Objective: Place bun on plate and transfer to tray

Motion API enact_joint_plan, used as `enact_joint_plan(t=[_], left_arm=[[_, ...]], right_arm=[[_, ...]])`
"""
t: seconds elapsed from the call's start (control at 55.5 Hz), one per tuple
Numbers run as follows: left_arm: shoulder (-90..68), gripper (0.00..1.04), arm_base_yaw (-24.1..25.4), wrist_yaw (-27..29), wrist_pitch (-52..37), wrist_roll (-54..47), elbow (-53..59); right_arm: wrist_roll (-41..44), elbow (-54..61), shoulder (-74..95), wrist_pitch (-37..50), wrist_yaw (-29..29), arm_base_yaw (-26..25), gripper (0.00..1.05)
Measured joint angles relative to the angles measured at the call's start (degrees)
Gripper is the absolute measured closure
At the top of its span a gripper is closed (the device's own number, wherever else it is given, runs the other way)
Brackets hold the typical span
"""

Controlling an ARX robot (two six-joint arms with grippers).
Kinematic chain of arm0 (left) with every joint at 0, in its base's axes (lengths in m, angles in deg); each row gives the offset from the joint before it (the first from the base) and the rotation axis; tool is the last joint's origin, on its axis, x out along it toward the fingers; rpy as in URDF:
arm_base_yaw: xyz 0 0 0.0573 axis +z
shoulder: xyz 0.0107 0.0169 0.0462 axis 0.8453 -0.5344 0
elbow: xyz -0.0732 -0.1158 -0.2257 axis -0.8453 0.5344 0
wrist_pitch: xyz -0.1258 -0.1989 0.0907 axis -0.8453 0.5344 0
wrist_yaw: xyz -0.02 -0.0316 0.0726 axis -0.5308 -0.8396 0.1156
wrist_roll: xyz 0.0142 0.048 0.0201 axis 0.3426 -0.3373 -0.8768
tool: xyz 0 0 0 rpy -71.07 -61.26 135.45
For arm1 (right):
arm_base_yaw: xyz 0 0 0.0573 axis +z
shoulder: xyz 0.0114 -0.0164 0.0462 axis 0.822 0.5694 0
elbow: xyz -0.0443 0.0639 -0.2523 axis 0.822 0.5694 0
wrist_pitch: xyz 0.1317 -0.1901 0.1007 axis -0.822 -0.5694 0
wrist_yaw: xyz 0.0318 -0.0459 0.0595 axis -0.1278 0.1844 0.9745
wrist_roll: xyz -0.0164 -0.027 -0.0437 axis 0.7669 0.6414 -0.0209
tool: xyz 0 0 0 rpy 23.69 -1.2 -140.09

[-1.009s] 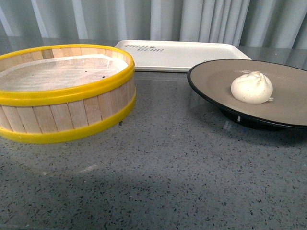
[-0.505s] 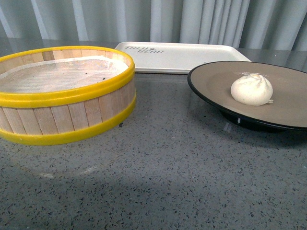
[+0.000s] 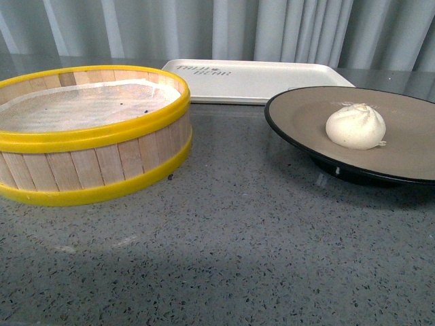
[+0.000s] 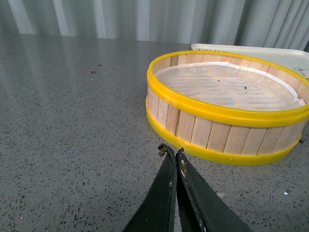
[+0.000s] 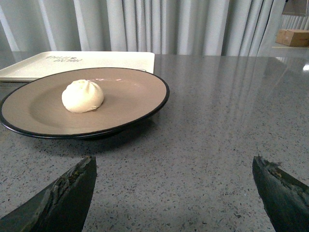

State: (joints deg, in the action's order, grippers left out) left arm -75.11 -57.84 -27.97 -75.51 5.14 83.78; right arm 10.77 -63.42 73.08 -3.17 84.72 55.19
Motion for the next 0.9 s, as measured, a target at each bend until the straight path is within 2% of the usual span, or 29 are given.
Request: enact_joint_plan(t=[0.378, 0.432, 0.486, 0.901], left_arm=[[6.51, 1.01, 0.0, -0.04, 3.69, 0.0, 1.14], [11.78, 1.01, 0.0, -0.11, 10.78, 0.0, 1.14], [15.34, 1.01, 0.0, -0.04, 13.38, 0.0, 1.14], [16.13, 1.01, 0.0, -0.04, 13.68, 0.02, 1.14]], right_arm=[[0.0, 0.0, 0.0, 0.0, 0.0, 0.0, 0.08], [0.0, 0.0, 0.0, 0.0, 0.0, 0.0, 0.08], [0.0, 0.0, 0.0, 0.0, 0.0, 0.0, 0.08], [0.0, 0.0, 0.0, 0.0, 0.0, 0.0, 0.08]])
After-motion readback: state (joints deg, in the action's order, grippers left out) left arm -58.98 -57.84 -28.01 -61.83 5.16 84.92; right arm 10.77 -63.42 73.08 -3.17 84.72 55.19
